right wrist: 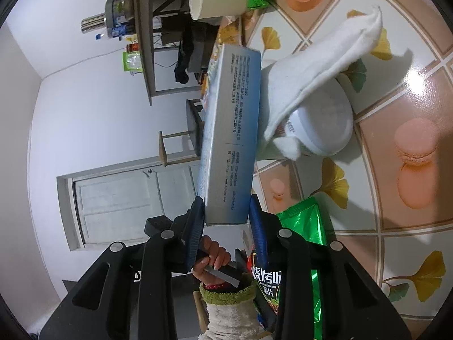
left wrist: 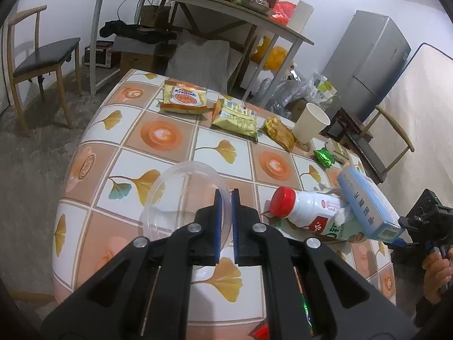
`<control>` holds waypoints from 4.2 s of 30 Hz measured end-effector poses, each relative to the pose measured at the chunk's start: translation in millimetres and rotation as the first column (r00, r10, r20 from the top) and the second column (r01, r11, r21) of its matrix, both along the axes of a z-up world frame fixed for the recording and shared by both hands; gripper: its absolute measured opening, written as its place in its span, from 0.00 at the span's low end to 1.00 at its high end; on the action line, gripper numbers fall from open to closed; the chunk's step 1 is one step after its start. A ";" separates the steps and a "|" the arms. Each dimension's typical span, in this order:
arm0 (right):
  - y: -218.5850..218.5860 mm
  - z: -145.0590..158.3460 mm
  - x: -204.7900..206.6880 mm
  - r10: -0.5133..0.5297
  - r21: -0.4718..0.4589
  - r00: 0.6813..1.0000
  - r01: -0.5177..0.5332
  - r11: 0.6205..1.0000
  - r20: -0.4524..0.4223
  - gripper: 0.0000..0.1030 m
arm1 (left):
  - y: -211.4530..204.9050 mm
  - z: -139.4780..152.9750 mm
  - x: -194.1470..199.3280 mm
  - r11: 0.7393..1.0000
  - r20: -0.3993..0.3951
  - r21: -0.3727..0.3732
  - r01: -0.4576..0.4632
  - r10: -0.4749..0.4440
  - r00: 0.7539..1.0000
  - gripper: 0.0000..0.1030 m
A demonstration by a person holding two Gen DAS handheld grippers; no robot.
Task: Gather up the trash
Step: 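Lift the cup with the left tool while the right tool lifts the box, then carry the cup and box over the blue wastebasket with both tools, then open the left tool over the basket while the right tool releases the box, then move both open tools back toward the table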
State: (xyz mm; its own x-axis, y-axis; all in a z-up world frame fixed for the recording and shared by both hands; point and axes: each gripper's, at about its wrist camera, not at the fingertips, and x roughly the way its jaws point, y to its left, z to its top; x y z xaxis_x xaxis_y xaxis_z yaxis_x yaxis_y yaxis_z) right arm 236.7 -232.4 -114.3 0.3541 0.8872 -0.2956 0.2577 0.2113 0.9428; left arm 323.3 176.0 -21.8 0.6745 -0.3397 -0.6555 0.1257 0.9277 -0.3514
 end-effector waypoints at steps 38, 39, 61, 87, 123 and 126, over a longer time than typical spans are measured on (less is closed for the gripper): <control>-75.0 52.4 -72.3 -0.135 0.091 0.974 0.120 0.989 0.183 0.30 | -71.7 90.8 -66.1 0.986 0.173 0.024 0.163 -0.165 0.971 0.05; -81.5 52.7 -78.1 -0.146 0.094 0.971 0.131 0.987 0.188 0.30 | -77.0 93.1 -68.3 0.985 0.173 0.027 0.173 -0.175 0.969 0.05; -228.9 20.8 -222.7 -0.460 0.202 0.867 0.423 0.883 0.194 0.30 | -275.3 119.7 -138.8 0.848 0.167 0.094 0.521 -0.529 0.832 0.04; -386.7 -95.7 -455.3 -0.850 0.099 0.526 0.848 0.520 -0.037 0.30 | -602.5 0.6 -238.7 0.504 -0.145 0.019 0.864 -0.853 0.501 0.05; -368.5 -148.5 -437.7 -0.867 -0.066 0.480 0.869 0.491 -0.138 0.55 | -557.0 3.7 -184.3 0.684 -0.228 -0.038 0.728 -0.715 0.661 0.65; -352.5 -117.4 -406.1 -0.836 -0.031 0.544 0.837 0.547 -0.072 0.55 | -516.8 26.7 -171.6 0.711 -0.214 -0.040 0.702 -0.692 0.689 0.66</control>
State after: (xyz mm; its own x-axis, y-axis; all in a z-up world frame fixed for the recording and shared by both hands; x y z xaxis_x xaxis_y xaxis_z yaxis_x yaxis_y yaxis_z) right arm -169.4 -584.9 -231.6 0.9157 0.2021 -0.3473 0.3780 -0.1406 0.9151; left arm 151.7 -340.9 4.9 0.1089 -0.6278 -0.7707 0.6746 0.6161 -0.4066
